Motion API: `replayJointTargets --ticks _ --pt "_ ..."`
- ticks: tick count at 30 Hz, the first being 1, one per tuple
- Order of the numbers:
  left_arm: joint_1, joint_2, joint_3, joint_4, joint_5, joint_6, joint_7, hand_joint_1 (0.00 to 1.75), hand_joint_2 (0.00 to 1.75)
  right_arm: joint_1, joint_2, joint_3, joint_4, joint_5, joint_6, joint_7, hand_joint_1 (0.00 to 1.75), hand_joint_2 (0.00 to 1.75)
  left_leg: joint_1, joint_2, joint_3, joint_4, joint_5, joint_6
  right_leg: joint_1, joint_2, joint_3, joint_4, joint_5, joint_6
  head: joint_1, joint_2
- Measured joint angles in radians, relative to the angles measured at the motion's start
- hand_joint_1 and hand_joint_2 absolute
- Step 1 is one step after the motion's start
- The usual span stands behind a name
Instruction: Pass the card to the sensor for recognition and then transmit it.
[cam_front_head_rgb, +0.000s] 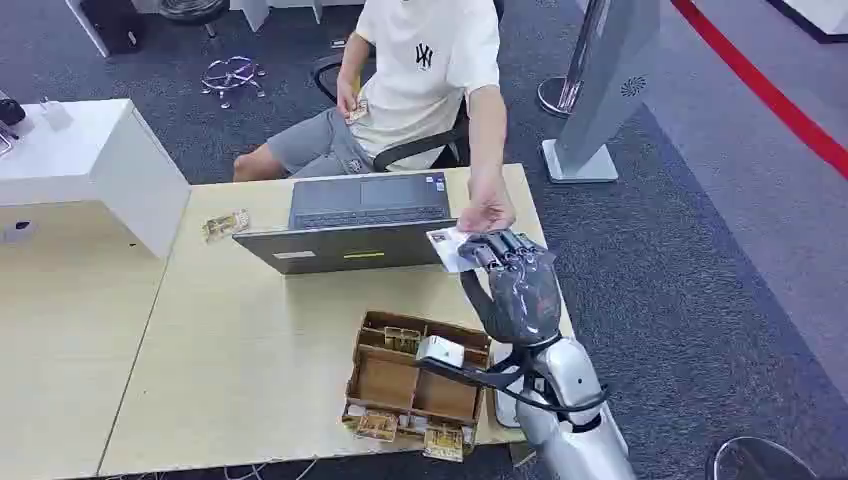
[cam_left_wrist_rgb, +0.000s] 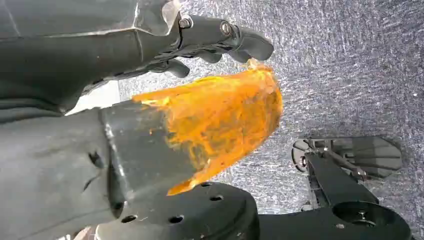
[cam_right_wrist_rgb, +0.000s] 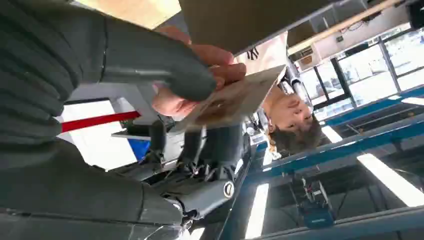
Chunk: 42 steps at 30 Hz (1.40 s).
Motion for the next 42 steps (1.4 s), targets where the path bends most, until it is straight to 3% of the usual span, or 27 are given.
replayJointTargets --ticks 6,22,26,29,37,42 --pt "0.000 0.000 0.003 0.000 -0.005 -0.003 0.000 0.00 0.00 0.015 0.030 -0.040 -0.028 -0.013 0.000 -0.038 1.75 1.75 0.000 0.000 0.000 0.000 0.000 0.000 0.000 0.000 0.000 0.000 0.000 0.000 0.000 0.000" --pt "0.000 0.000 0.014 0.000 -0.019 -0.003 0.000 0.00 0.00 0.046 0.055 -0.076 -0.057 -0.083 0.000 -0.051 1.75 1.75 0.000 0.000 0.000 0.000 0.000 0.000 0.000 0.000 0.000 0.000 0.000 0.000 0.000 0.000" --pt "0.000 0.000 0.027 0.000 -0.019 -0.003 -0.008 0.00 0.00 0.051 0.041 -0.033 -0.057 -0.309 0.004 0.003 1.75 1.75 0.000 0.000 0.000 0.000 0.000 0.000 0.000 0.000 0.000 0.000 0.000 0.000 0.000 0.000" --pt "0.000 0.000 0.036 0.000 -0.017 -0.003 -0.014 0.00 0.00 0.055 0.024 0.008 -0.074 -0.483 0.057 0.013 1.75 1.75 0.000 0.000 0.000 0.000 0.000 0.000 0.000 0.000 0.000 0.000 0.000 0.000 0.000 0.000" --pt "0.001 0.000 0.068 0.000 -0.002 0.002 -0.029 0.00 0.00 0.130 -0.008 0.022 -0.189 -0.931 0.241 -0.060 1.75 1.75 0.000 0.000 0.000 0.000 0.000 0.000 0.000 0.000 -0.001 0.000 -0.001 0.000 0.000 0.000" --pt "0.001 0.000 0.094 0.000 0.001 0.004 -0.037 0.00 0.00 0.212 -0.012 -0.051 -0.246 -1.048 0.293 -0.083 1.75 1.75 0.000 0.000 0.000 0.000 -0.001 0.000 0.000 0.000 -0.001 0.000 -0.001 0.000 0.000 0.000"
